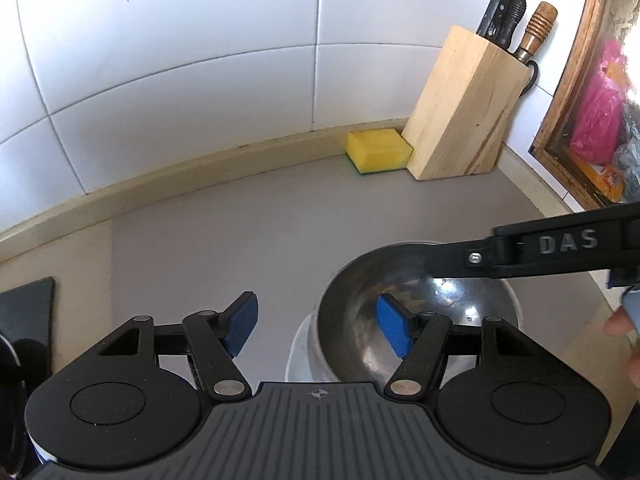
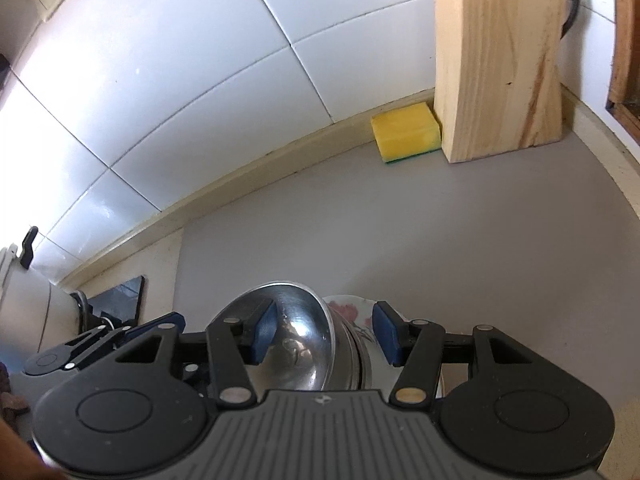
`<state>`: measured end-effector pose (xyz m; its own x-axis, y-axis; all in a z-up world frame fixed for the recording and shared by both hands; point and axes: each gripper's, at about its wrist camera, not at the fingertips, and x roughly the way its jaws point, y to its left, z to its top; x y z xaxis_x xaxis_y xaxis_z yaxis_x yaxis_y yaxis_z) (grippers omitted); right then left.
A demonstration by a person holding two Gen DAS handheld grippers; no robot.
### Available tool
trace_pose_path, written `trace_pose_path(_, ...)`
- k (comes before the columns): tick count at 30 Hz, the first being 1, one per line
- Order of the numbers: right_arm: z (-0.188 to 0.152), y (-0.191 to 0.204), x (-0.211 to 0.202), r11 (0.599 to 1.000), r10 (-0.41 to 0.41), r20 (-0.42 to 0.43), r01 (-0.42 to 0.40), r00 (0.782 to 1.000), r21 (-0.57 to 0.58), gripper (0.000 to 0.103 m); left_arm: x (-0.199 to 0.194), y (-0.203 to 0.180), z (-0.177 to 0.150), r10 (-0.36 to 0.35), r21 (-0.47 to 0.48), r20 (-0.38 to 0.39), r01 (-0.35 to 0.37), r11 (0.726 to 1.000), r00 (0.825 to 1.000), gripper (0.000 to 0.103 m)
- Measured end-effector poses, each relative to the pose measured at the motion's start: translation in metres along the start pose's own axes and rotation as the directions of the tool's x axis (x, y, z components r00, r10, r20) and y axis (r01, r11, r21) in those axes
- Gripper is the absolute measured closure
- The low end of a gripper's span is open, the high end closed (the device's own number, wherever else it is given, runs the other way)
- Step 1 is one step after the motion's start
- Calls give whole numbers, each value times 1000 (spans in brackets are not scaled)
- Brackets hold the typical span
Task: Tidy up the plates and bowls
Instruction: 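Lower the bowl stack onto the plates and open both grippers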
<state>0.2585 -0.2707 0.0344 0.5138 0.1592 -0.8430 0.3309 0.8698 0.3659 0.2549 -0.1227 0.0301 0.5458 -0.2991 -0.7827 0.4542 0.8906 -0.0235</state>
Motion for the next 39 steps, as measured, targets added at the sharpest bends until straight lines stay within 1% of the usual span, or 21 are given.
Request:
trace_pose_path(7,-13,9,-17,1000,-19,43,19,999,-12,65,-9,7,-3,1,-11,23,-1,1000,1000,35)
trace_pose_path(9,-16,13,-22,999,-21,59,23,998,-24,65,-12,6,-4,17,0,35,-17,1000,999,32)
trace_pose_path(11,-20,15,-27,999,-29,67,31,997,-32,65,-15,6,-6,27,1,41,-27,1000,999,32)
trace_pose_path(17,-29,16,-34,999,-17,71,20,997,-42,65,-24,8,-12,54,-17,51,-53,998,997,32)
trace_pose_path(22,-32,15,-41,999,-4,66,7,998,-54,65,-33,8,-19,86,-53,61,-82,995,994,28)
trace_pose_path(24,-33,17,-45,997,-1,68,6,998,-73,65,-37,7,-22,109,-63,69,-104,993,992,26)
trace_pose_path(33,-48,16,-57,992,17,53,-10,998,-127,65,-49,-4,-37,145,-116,70,-136,984,987,23)
trace_pose_path(39,-61,15,-68,984,36,55,-26,998,-174,64,-60,-14,-49,174,-124,89,-163,979,981,21)
